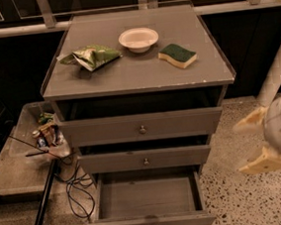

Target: Close bottom drawer

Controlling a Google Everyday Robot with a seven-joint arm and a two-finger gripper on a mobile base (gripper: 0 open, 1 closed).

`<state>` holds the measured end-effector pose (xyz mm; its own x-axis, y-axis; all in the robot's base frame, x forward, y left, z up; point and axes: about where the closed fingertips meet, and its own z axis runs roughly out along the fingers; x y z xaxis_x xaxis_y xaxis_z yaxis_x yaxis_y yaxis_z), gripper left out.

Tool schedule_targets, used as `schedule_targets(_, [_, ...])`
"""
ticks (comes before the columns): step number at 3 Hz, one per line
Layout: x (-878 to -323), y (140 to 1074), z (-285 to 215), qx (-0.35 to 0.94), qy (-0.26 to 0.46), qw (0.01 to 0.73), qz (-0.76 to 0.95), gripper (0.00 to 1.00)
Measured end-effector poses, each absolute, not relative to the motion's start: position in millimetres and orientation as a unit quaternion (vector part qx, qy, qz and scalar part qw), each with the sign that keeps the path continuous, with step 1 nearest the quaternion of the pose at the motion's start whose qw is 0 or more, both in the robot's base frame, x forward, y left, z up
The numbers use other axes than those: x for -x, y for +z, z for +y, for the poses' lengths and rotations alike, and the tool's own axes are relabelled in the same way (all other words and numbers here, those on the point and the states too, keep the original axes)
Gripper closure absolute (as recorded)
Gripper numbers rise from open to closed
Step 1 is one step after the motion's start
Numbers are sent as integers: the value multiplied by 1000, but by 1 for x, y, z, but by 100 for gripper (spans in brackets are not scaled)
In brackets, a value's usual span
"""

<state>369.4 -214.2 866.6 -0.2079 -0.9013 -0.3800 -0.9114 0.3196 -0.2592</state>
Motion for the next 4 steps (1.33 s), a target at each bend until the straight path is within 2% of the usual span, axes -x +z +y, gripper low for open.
schedule_targets(1, [-362, 808, -213, 577, 14, 241, 780, 64])
schedule_targets(2, [-366, 801, -216, 571, 3, 250, 782, 88])
schedule_targets(3, [-365, 802, -215, 572, 4, 249, 782, 100])
schedule_targets(4, [-365, 802, -215, 572, 4, 249, 782, 100])
